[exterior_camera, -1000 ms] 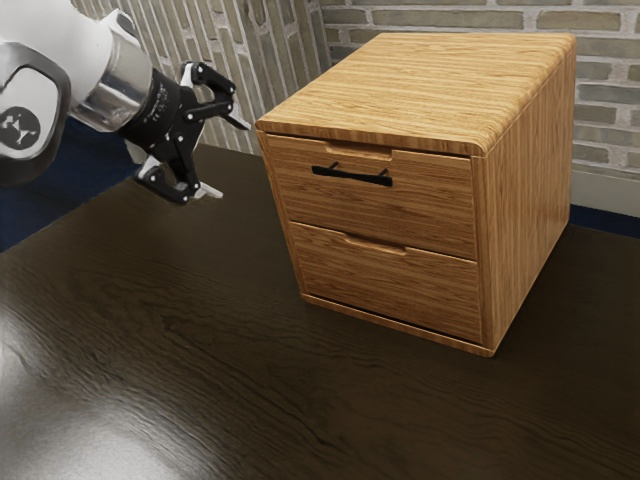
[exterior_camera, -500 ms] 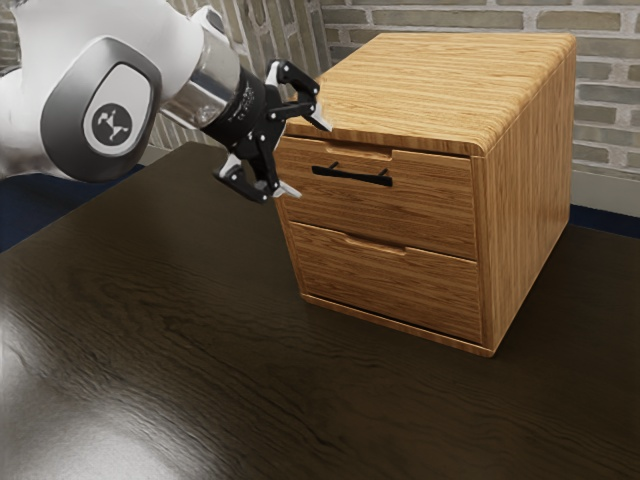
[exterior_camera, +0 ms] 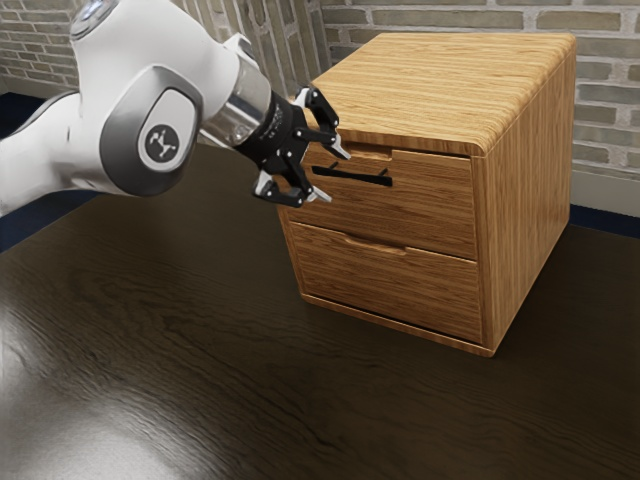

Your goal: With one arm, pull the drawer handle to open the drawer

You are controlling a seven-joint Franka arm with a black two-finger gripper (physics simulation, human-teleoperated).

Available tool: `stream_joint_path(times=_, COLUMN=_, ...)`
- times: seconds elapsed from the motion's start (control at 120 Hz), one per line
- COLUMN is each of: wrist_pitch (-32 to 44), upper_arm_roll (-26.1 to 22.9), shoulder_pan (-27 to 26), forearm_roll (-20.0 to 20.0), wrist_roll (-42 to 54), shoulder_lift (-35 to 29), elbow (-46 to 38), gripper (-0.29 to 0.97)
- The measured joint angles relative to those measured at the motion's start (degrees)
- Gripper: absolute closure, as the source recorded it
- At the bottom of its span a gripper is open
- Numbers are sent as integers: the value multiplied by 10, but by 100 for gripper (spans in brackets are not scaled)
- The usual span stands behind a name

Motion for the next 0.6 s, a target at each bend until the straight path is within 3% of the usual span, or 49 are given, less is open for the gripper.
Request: stream_joint_path(times=0.6, wrist_pitch=21, upper_arm_roll=0, shoulder_pan=-3, forearm_roll=5, wrist_roll=4, shoulder_lift=29, elbow=16, gripper=52)
